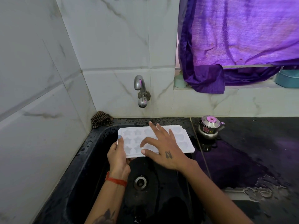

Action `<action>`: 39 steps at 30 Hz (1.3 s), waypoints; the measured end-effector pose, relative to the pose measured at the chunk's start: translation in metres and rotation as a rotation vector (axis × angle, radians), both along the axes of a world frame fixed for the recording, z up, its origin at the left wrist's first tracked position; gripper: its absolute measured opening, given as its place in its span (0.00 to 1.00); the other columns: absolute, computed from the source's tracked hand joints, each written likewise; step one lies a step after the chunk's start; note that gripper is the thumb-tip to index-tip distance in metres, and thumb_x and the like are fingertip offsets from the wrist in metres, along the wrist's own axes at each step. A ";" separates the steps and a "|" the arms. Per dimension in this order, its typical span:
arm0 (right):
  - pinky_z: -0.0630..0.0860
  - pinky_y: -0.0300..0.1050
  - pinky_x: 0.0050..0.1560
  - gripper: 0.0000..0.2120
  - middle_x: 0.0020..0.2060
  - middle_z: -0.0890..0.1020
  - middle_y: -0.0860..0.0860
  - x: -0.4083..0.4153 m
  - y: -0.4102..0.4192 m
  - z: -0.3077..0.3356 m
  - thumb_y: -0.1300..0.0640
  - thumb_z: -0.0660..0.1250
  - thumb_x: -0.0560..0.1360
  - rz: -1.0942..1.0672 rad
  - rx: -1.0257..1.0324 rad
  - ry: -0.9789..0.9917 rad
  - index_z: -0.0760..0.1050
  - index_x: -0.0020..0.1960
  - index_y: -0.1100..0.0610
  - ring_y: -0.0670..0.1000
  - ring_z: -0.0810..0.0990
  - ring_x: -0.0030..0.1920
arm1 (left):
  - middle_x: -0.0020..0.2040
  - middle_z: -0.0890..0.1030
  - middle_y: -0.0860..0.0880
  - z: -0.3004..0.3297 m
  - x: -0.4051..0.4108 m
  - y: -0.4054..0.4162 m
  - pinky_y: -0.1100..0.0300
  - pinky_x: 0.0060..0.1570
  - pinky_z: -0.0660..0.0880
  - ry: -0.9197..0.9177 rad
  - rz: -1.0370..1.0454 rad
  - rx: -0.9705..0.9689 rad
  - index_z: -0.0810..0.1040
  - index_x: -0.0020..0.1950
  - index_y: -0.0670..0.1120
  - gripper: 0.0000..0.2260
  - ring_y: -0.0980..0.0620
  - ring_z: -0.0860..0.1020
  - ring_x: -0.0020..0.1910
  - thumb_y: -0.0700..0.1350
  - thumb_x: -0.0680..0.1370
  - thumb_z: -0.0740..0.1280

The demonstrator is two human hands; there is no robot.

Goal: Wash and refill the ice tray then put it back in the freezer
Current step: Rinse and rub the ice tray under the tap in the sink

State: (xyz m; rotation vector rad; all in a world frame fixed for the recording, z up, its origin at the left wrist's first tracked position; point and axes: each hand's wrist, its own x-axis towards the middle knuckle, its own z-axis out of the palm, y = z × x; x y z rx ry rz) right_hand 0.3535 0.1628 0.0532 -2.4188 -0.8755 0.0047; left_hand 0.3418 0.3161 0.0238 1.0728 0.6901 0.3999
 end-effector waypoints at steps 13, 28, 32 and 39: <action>0.35 0.63 0.73 0.14 0.78 0.44 0.50 -0.001 0.011 -0.008 0.39 0.55 0.78 -0.006 -0.163 -0.014 0.74 0.55 0.43 0.55 0.39 0.77 | 0.45 0.82 0.45 0.002 -0.001 -0.004 0.63 0.24 0.77 0.005 -0.021 -0.029 0.76 0.54 0.43 0.13 0.49 0.80 0.37 0.52 0.80 0.63; 0.34 0.61 0.73 0.13 0.78 0.44 0.49 -0.001 0.011 -0.010 0.39 0.56 0.78 0.000 -0.136 0.021 0.76 0.55 0.41 0.54 0.39 0.77 | 0.43 0.82 0.45 -0.002 -0.001 -0.003 0.60 0.27 0.77 -0.015 -0.025 -0.037 0.77 0.46 0.45 0.11 0.49 0.80 0.36 0.52 0.79 0.63; 0.35 0.61 0.73 0.13 0.78 0.44 0.50 -0.002 0.010 -0.012 0.40 0.56 0.78 -0.015 -0.126 -0.001 0.71 0.56 0.45 0.55 0.40 0.77 | 0.41 0.81 0.46 -0.002 -0.002 -0.004 0.62 0.25 0.77 -0.030 -0.020 -0.039 0.76 0.45 0.45 0.10 0.49 0.79 0.36 0.51 0.79 0.63; 0.36 0.63 0.73 0.15 0.78 0.43 0.49 -0.004 0.022 -0.008 0.41 0.56 0.79 0.066 -0.118 -0.041 0.68 0.64 0.42 0.54 0.40 0.77 | 0.41 0.81 0.46 -0.003 -0.002 -0.006 0.60 0.31 0.76 -0.050 -0.055 -0.064 0.77 0.45 0.45 0.10 0.49 0.79 0.36 0.51 0.79 0.64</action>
